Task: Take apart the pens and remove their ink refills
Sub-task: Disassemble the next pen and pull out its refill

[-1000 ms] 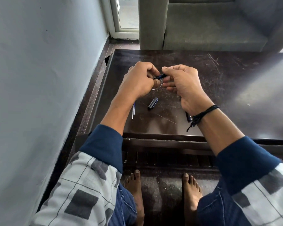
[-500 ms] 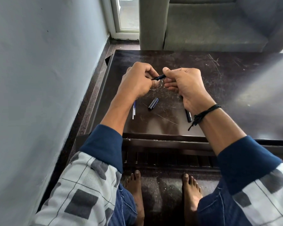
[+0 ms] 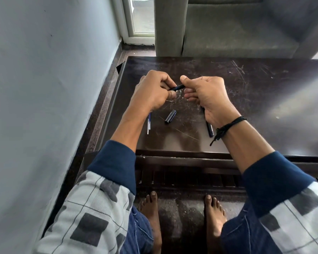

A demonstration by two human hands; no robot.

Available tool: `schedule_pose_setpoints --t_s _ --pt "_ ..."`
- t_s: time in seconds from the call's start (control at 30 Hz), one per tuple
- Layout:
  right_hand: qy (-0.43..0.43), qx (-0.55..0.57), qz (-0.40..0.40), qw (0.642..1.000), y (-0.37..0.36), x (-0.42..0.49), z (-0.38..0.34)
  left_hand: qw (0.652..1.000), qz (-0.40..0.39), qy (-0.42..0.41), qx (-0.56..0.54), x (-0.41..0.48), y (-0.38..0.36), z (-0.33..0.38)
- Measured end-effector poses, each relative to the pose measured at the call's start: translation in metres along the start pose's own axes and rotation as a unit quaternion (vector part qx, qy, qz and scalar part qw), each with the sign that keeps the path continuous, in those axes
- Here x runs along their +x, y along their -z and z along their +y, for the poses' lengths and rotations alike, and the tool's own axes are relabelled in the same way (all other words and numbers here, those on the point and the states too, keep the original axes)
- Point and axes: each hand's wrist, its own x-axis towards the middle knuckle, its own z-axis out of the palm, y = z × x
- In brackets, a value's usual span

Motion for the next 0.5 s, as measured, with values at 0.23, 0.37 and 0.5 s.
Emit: schedule_pose_setpoints --t_s 0.23,0.37,0.5 --pt "0.016 0.005 -0.010 1.000 0.0019 0.0035 0.0010 1.000 -0.001 0.003 0.001 -0.0010 0.0012 0.0000" --pt "0.023 -0.026 -0.005 0.999 0.0025 0.0039 0.0029 1.000 0.000 -0.001 0.011 -0.0025 0.0013 0.0021" --pt "0.021 -0.038 0.002 0.999 0.0052 0.0035 0.0013 1.000 -0.002 -0.008 0.003 -0.0035 0.0017 0.0037"
